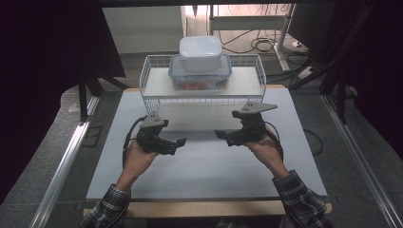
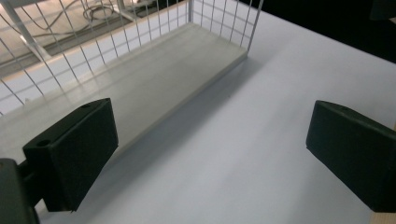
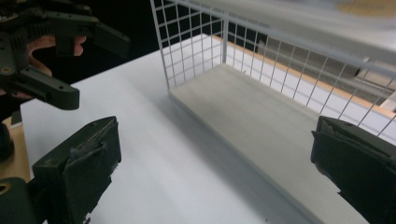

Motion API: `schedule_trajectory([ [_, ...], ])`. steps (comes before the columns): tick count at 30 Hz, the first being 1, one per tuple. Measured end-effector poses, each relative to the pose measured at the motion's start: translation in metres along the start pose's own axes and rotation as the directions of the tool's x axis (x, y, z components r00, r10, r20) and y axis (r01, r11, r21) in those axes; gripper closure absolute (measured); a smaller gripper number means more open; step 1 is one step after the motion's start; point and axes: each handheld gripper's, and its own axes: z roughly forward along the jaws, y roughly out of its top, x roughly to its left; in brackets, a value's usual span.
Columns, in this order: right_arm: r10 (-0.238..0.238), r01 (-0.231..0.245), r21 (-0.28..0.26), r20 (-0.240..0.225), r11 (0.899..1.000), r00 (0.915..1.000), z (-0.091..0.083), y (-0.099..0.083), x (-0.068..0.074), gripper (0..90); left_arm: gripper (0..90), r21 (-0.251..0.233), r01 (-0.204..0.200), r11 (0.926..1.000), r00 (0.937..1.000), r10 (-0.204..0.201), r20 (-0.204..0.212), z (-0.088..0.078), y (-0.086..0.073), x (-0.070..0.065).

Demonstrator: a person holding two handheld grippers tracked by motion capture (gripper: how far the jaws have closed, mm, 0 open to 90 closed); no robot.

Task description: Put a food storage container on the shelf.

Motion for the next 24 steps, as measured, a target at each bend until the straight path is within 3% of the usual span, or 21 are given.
schedule_trajectory([
  [5,-0.011,0.011,0.020,0.009,1.000,0.9999,0.000,-0.010,0.001,1.9,2.0,-0.005,0.009,0.9999,0.9999,-0.009,-0.006,-0.001,-0.007,-0.002],
  [16,0.019,-0.019,0.016,0.041,1.000,0.9990,-0.009,-0.029,0.001,1.0,2.1,-0.010,0.020,0.9997,0.9997,-0.021,-0.016,-0.007,-0.025,-0.006],
  [24,0.015,-0.017,0.023,0.062,1.000,0.9980,-0.016,-0.040,0.001,0.7,2.2,-0.004,0.036,0.9993,0.9983,-0.037,-0.045,-0.013,-0.040,-0.006],
])
